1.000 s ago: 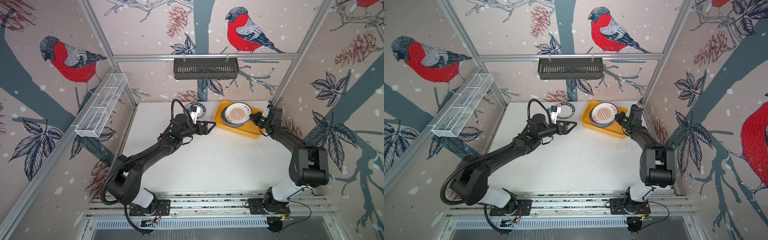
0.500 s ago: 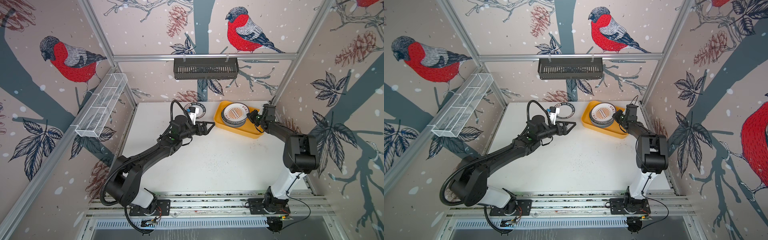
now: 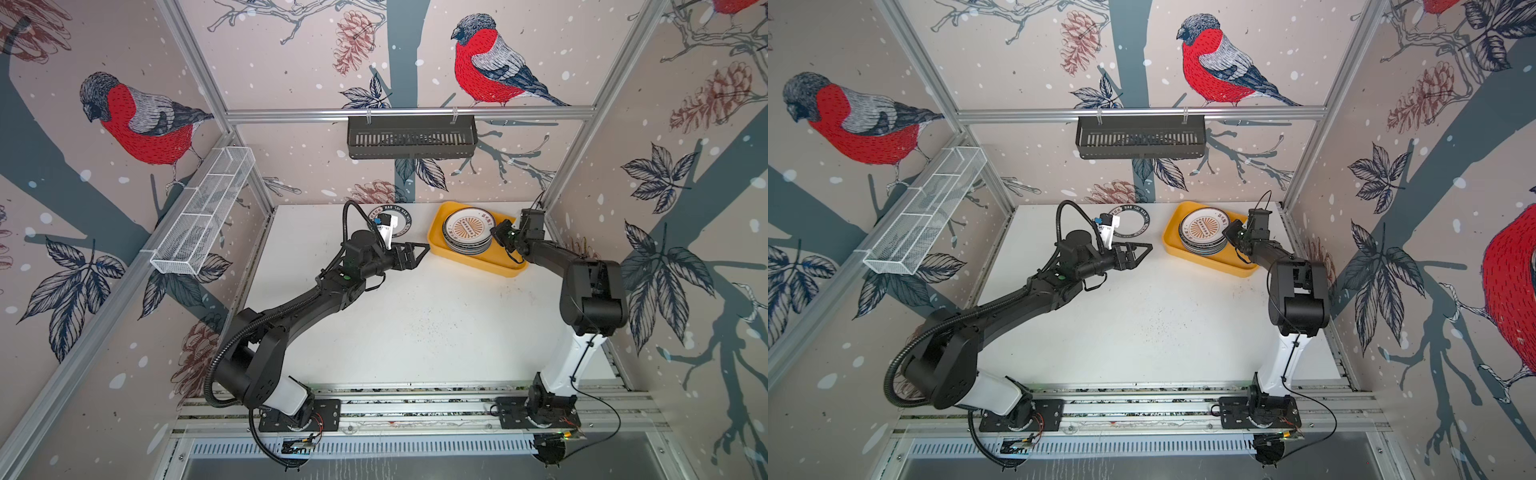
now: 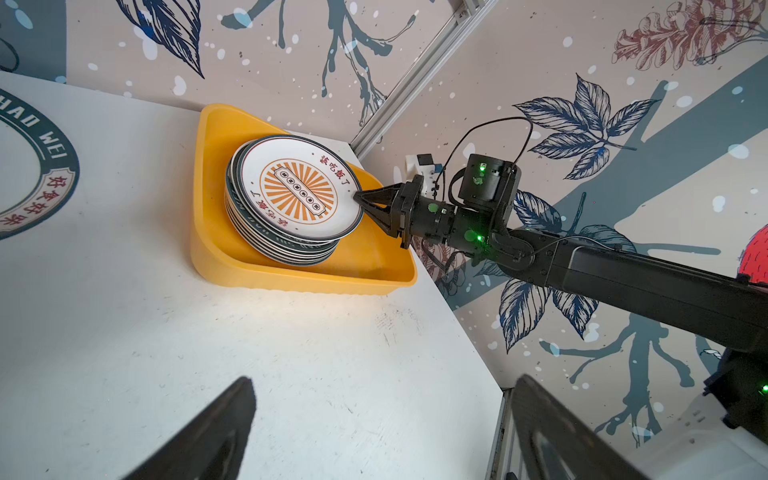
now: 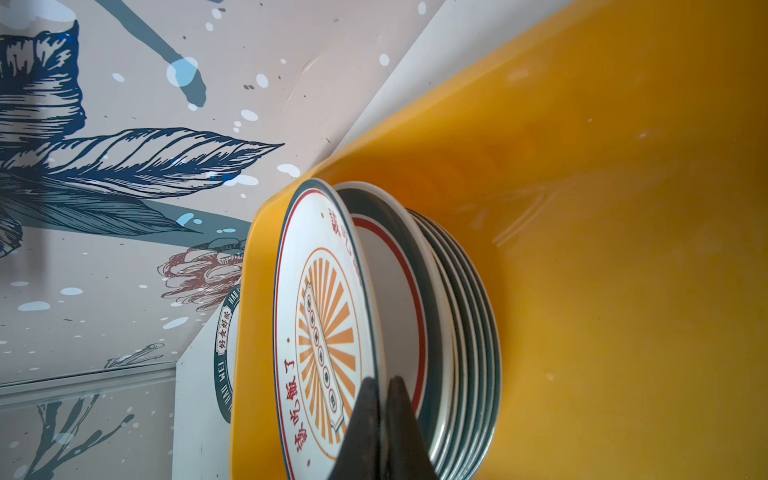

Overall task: Place the plates into the plastic bin on the countertop
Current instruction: 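Lower the sunburst plate onto the stack in the yellow bin with the right gripper, then open the right gripper and release the sunburst plate onto the stack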

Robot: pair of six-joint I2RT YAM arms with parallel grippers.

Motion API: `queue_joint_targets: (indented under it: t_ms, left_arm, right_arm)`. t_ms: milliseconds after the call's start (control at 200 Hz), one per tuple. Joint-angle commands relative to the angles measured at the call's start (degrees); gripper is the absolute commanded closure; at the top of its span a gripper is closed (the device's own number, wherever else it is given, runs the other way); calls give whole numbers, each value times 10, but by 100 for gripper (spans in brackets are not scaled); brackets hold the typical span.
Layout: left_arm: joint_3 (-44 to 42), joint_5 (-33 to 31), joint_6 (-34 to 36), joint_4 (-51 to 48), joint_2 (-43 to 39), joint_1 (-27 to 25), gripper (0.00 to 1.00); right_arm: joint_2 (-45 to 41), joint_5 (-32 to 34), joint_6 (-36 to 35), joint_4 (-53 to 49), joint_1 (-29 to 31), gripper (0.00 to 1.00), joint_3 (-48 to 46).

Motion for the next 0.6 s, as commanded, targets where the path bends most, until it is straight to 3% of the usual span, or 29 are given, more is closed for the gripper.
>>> queue_joint_targets:
  t_ms: [0, 285, 595]
  left_arm:
    - [7, -5, 6, 28, 3, 1, 4]
    - [10, -7, 6, 28, 9, 2, 4]
    - [15, -2, 3, 31, 18, 3, 4]
  right_arm:
    - [6, 5, 1, 8, 2, 99, 8]
    - [17, 10, -6, -5, 3, 97, 16]
    - [21, 21, -24, -33, 5, 86, 28]
